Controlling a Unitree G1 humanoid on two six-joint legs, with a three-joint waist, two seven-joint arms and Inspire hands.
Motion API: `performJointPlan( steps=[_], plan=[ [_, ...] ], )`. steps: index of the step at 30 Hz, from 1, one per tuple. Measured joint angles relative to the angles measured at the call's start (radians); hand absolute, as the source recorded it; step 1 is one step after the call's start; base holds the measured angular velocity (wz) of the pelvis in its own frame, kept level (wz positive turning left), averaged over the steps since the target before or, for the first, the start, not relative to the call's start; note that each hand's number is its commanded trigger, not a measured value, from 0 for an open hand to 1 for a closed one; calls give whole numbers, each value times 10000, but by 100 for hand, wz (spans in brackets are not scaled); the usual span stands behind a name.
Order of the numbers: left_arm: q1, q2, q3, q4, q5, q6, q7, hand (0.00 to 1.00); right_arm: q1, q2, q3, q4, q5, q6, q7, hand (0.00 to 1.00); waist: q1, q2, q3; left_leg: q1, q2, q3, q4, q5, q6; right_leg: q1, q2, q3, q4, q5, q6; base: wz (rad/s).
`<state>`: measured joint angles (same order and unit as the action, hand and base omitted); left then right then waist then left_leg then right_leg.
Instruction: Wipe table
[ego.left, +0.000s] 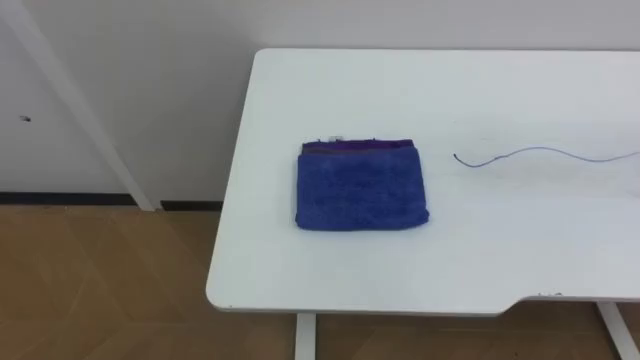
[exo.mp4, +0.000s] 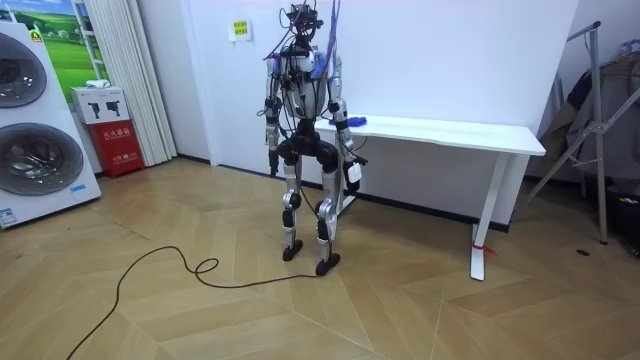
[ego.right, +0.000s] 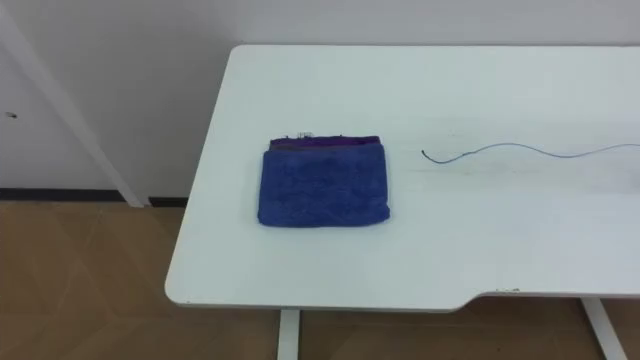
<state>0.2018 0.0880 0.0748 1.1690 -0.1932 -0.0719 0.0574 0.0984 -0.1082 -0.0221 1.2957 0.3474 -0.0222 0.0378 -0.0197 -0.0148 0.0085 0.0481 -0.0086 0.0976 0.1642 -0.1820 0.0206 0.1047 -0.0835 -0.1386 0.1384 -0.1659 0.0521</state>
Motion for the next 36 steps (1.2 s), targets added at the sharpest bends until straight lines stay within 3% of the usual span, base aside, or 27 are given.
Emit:
performJointPlan(
  steps=[11,20,25,29,36],
  plan=[
    [-57,-2,5,-12,4,-6,0,0,0,3,3,-4,55,0,132,0,7,9,-19,23,0,21,18,-1,0,23,-1,4,9,1,0,0],
    [-115,-7,14,-1,-57,-15,8,0,35,12,1,58,329,-1,377,0,41,27,45,120,23,78,-30,-60,-5,82,11,34,8,0,0,-2],
    [-95,-7,93,4,-448,-10,58,0,109,19,-142,293,1429,19,-26,0,21,4,-7,153,23,73,20,-61,-4,165,14,-11,1,0,0,0],
    [37,-1,815,105,-547,-10,238,0,263,19,-1608,402,2175,15,-628,0,-119,-3,-16,184,20,64,21,-69,3,199,13,-20,0,0,0,0],
    [382,35,2011,52,-866,190,335,0,418,-188,-4504,167,3341,132,-2122,0,-718,-105,-45,208,6,37,44,-94,5,239,-3,-101,19,-7,11,0]
  ],
)
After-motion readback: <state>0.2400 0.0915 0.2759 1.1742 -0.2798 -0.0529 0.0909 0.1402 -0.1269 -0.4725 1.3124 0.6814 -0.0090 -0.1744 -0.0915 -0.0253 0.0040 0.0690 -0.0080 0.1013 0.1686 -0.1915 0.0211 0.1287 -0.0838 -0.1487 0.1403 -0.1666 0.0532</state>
